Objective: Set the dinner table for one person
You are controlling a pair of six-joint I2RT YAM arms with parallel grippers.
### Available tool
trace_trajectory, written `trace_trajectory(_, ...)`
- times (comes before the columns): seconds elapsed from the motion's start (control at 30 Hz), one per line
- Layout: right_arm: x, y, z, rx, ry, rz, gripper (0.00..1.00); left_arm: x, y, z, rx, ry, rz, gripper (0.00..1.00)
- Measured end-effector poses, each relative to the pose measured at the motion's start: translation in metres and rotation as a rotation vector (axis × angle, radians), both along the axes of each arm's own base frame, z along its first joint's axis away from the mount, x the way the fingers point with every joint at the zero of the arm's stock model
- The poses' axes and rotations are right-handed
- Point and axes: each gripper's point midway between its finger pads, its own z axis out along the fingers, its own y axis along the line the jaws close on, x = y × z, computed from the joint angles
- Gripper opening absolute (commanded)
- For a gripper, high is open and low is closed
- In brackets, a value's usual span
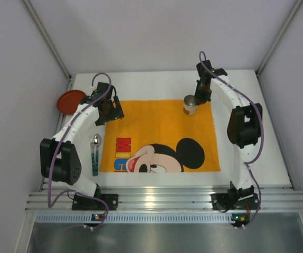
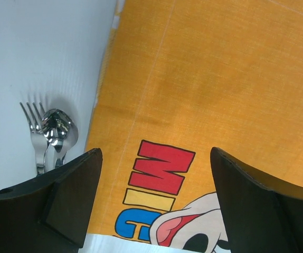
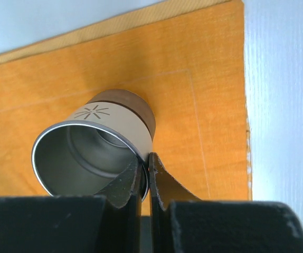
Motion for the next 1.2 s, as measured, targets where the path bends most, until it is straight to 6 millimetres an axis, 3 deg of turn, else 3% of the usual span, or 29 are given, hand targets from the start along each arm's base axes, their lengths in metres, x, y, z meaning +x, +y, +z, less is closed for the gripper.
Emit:
trace_trajectory(0.1, 0.008, -0.009, -0.025, -0.054, 0.036, -0.046, 0.00, 0.004, -0.003, -0.002, -0.023, -0.003, -0.026, 0.88)
trace_trajectory(0.13, 0.008, -0.013, -0.032, -0.073, 0.049, -0.060, 0.04, 0.006, -0.004, 0.001, -0.029, -0.011, -0.034, 0.88)
trace_trajectory(0.17, 0.008, -0.016, -0.032, -0.085, 0.055, -0.075, 0.10, 0.008, -0.004, 0.003, -0.032, -0.017, -0.041, 0.88)
trace_trajectory(0.2, 0.009, -0.019, -0.031, -0.090, 0.048, -0.090, 0.32, 0.009, -0.004, 0.004, -0.034, -0.024, -0.045, 0.88)
trace_trajectory(0.23, 0.011, -0.020, -0.032, -0.092, 0.045, -0.102, 0.45, 0.011, -0.003, 0.006, -0.034, -0.030, -0.047, 0.88)
trace_trajectory(0.3, 0.012, -0.022, -0.035, -0.100, 0.048, -0.107, 0.60, 0.014, 0.001, 0.007, -0.033, -0.040, -0.041, 0.88)
trace_trajectory(0.43, 0.010, -0.023, -0.041, -0.111, 0.063, -0.096, 0.76, 0.017, 0.018, 0.009, -0.033, -0.047, -0.001, 0.88)
trace_trajectory(0.57, 0.011, -0.024, -0.029, -0.109, 0.035, -0.096, 0.86, 0.019, 0.038, 0.010, -0.023, -0.050, 0.054, 0.87)
trace_trajectory(0.67, 0.005, -0.025, 0.003, -0.089, -0.015, -0.105, 0.90, 0.021, 0.052, 0.012, -0.020, -0.057, 0.107, 0.88)
trace_trajectory(0.77, -0.008, -0.027, 0.055, -0.049, -0.105, -0.118, 0.91, 0.022, 0.059, 0.013, -0.034, -0.061, 0.146, 0.88)
trace_trajectory(0.87, -0.037, -0.028, 0.113, 0.006, -0.206, -0.114, 0.91, 0.030, 0.060, 0.016, -0.054, -0.075, 0.181, 0.91)
trace_trajectory(0.97, -0.080, -0.028, 0.152, 0.068, -0.280, -0.090, 0.91, 0.050, 0.056, 0.023, -0.085, -0.105, 0.202, 0.98)
trace_trajectory(1.13, -0.141, -0.022, 0.167, 0.153, -0.321, -0.003, 0.91, 0.094, 0.052, 0.036, -0.108, -0.150, 0.212, 0.98)
trace_trajectory(1.2, -0.152, -0.020, 0.164, 0.164, -0.321, 0.026, 0.91, 0.112, 0.055, 0.047, -0.102, -0.187, 0.220, 0.98)
